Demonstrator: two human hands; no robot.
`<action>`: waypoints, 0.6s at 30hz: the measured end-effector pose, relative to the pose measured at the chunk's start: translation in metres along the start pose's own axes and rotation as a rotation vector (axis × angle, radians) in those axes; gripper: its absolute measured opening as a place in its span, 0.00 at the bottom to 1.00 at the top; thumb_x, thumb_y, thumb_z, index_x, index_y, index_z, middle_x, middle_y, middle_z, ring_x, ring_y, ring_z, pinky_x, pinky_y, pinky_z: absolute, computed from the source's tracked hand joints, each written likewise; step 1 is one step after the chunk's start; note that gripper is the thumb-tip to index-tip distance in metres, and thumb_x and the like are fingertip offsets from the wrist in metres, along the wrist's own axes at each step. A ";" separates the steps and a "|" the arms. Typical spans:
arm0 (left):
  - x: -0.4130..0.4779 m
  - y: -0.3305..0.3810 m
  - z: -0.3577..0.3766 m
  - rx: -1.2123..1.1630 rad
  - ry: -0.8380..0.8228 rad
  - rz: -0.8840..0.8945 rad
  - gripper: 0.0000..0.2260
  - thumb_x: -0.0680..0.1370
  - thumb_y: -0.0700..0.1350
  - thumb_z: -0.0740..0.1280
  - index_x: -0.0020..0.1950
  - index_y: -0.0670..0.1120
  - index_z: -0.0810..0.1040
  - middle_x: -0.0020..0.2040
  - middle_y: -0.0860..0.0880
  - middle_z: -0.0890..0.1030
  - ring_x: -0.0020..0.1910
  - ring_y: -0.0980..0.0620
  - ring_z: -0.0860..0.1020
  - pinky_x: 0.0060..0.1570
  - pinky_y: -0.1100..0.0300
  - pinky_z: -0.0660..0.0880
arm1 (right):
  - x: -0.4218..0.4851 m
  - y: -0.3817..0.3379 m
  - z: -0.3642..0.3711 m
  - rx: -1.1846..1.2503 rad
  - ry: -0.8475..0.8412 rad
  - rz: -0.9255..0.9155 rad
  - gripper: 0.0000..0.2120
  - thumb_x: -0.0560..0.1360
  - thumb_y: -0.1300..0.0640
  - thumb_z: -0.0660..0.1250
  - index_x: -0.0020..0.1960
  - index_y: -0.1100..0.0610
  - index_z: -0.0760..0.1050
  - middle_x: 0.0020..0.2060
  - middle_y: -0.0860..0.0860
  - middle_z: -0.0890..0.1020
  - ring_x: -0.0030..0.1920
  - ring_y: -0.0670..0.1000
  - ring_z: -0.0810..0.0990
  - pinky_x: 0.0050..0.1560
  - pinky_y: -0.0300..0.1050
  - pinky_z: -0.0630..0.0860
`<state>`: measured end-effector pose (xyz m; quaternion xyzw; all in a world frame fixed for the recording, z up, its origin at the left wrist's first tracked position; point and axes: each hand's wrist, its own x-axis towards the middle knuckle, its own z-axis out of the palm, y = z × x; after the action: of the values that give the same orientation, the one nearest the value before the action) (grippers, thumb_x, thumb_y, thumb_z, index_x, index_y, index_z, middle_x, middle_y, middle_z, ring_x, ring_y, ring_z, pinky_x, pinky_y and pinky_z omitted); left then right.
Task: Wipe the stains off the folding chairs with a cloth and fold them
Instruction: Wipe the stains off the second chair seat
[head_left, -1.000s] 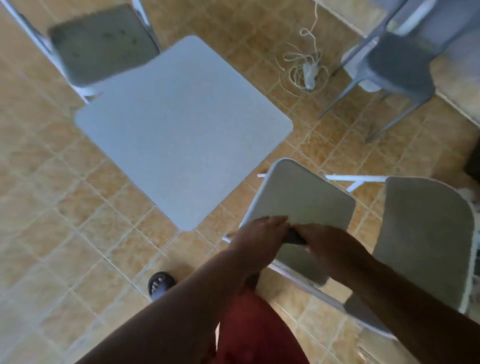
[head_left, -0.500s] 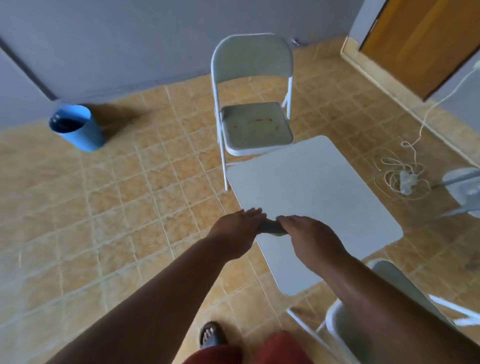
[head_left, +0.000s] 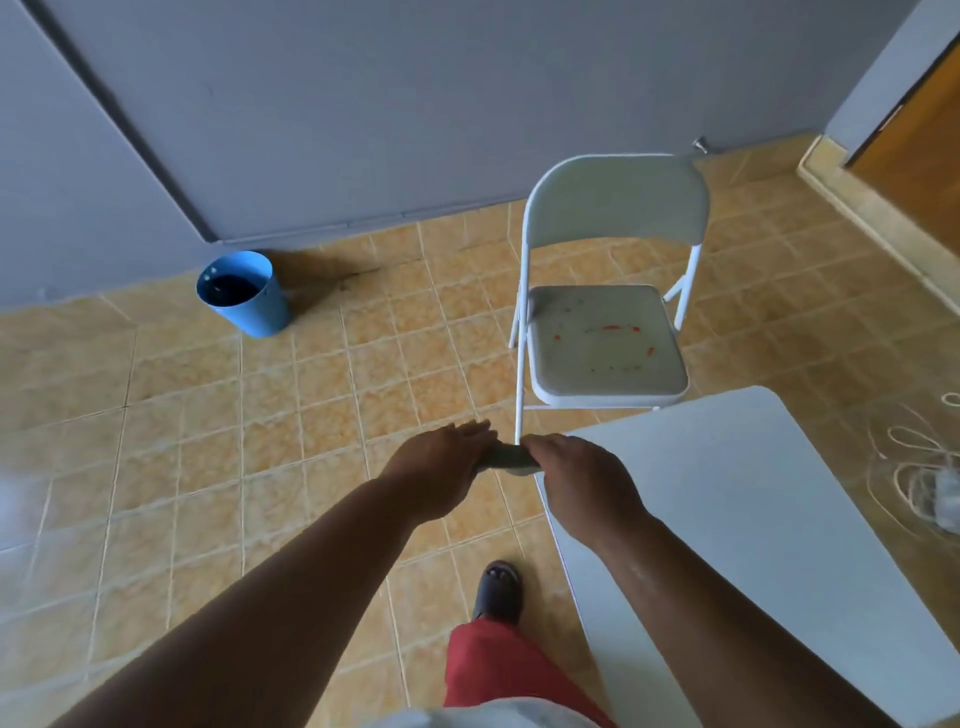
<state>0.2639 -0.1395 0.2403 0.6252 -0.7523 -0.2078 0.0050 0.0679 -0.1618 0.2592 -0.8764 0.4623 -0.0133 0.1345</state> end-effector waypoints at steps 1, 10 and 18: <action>0.014 -0.009 -0.008 -0.002 -0.007 -0.016 0.21 0.83 0.49 0.59 0.76 0.52 0.64 0.77 0.53 0.65 0.72 0.49 0.69 0.66 0.52 0.71 | 0.021 0.004 -0.003 0.008 -0.002 -0.021 0.17 0.74 0.62 0.65 0.62 0.52 0.73 0.51 0.50 0.82 0.50 0.54 0.81 0.49 0.50 0.80; 0.150 -0.054 -0.054 -0.006 -0.007 0.003 0.21 0.83 0.49 0.59 0.76 0.52 0.65 0.76 0.52 0.66 0.73 0.48 0.68 0.67 0.49 0.71 | 0.154 0.066 -0.025 0.016 -0.025 0.021 0.16 0.73 0.63 0.65 0.59 0.53 0.73 0.48 0.51 0.82 0.48 0.55 0.81 0.48 0.51 0.80; 0.306 -0.088 -0.043 0.068 -0.204 0.248 0.21 0.83 0.48 0.57 0.76 0.52 0.64 0.77 0.52 0.65 0.72 0.48 0.69 0.67 0.50 0.70 | 0.226 0.123 -0.003 0.074 -0.018 0.363 0.17 0.77 0.61 0.62 0.65 0.52 0.70 0.53 0.51 0.81 0.55 0.54 0.80 0.53 0.49 0.77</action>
<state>0.2916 -0.4526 0.1742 0.5028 -0.8270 -0.2425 -0.0669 0.0977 -0.4124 0.2085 -0.7732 0.6107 0.0021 0.1708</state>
